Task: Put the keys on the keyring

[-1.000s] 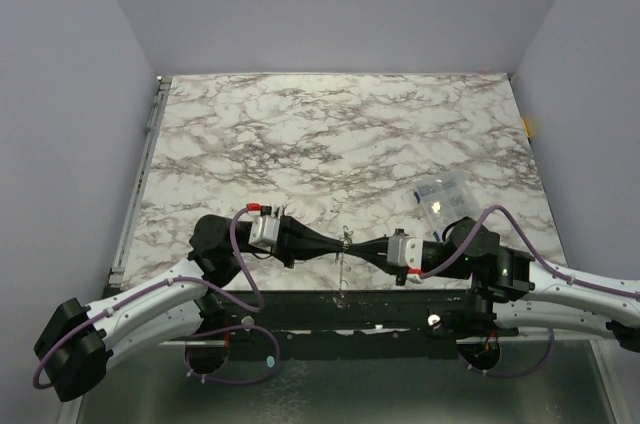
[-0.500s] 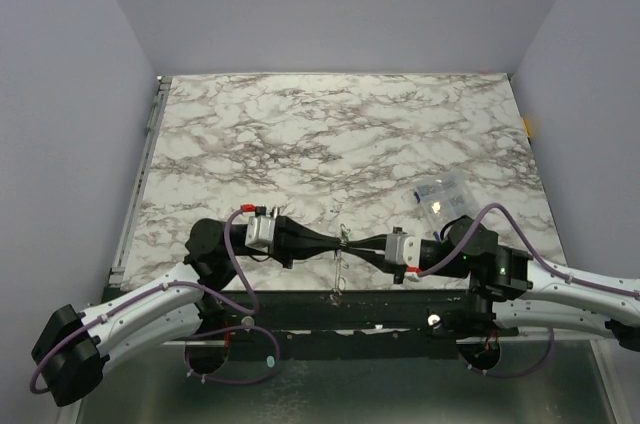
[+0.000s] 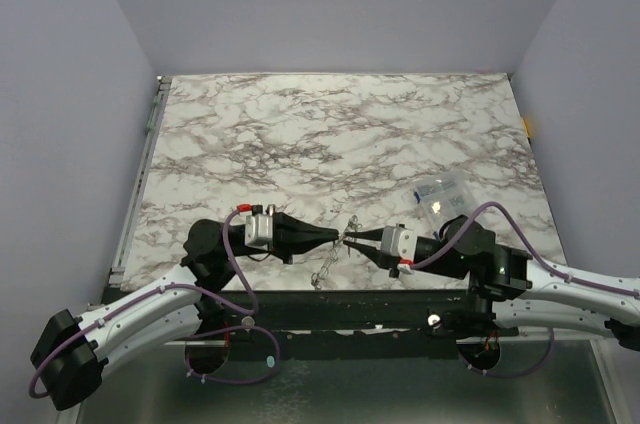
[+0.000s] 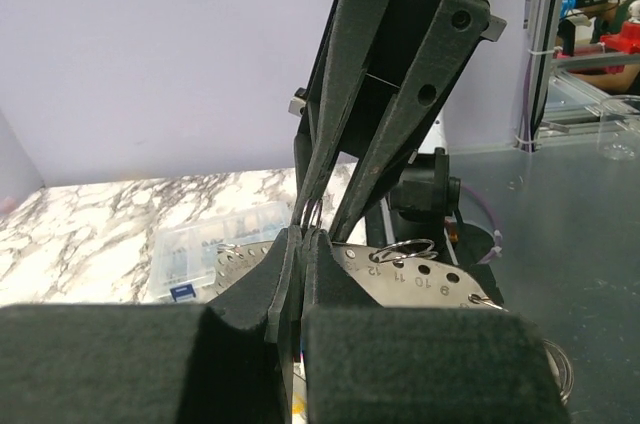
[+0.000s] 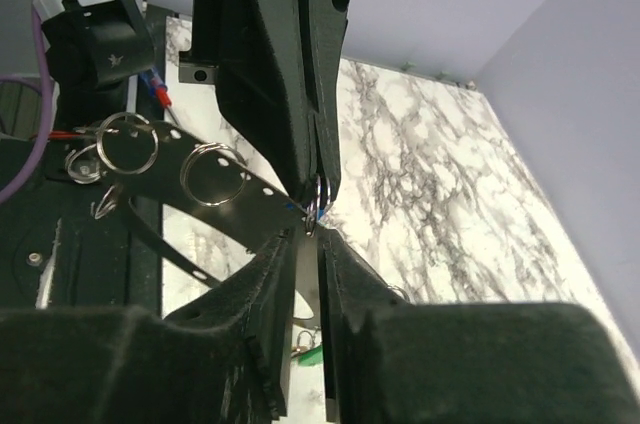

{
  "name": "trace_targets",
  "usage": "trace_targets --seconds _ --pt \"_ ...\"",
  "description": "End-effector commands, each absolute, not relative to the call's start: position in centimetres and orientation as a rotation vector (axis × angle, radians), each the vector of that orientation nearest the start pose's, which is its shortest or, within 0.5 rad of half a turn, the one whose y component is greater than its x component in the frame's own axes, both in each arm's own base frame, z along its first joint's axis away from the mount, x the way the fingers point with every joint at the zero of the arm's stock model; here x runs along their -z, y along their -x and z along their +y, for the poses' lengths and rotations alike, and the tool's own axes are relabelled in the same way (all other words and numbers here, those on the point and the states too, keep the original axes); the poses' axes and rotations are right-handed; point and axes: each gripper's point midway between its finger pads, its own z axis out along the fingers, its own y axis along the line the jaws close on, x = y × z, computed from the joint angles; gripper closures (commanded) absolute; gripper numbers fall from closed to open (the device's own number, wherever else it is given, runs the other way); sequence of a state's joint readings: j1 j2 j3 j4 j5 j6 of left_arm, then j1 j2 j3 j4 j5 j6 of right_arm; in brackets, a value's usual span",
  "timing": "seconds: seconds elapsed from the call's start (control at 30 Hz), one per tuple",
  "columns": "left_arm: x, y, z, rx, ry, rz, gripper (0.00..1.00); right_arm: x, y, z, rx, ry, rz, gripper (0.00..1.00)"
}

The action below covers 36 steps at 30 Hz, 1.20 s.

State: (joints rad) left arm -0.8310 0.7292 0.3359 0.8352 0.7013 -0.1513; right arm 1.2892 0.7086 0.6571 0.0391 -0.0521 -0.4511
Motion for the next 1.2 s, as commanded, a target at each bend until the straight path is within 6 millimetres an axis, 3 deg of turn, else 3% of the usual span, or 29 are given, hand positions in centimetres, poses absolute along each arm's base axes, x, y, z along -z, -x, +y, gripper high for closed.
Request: trace_targets --seconds 0.0,0.17,0.3,0.53,0.83,1.17 --pt "-31.0 -10.3 -27.8 1.196 -0.98 0.838 1.0 -29.8 -10.1 29.6 -0.665 1.26 1.065 0.73" --pt "-30.6 -10.5 -28.0 1.187 -0.993 0.849 1.0 -29.3 -10.4 29.2 -0.632 1.299 1.149 0.53" --pt "-30.2 -10.6 -28.1 1.179 -1.007 0.863 1.0 -28.8 -10.3 29.0 -0.628 1.337 1.217 0.47" --pt "-29.7 -10.7 -28.3 1.17 -1.03 0.882 1.0 -28.6 -10.2 29.1 -0.622 1.385 1.298 0.47" --pt "-29.0 -10.8 -28.4 1.162 -1.052 0.902 1.0 -28.1 -10.6 29.4 -0.593 1.402 1.329 0.6" --pt "-28.6 -10.6 -28.6 1.177 -1.071 0.914 1.0 -27.9 -11.4 29.6 -0.552 1.39 1.33 0.61"
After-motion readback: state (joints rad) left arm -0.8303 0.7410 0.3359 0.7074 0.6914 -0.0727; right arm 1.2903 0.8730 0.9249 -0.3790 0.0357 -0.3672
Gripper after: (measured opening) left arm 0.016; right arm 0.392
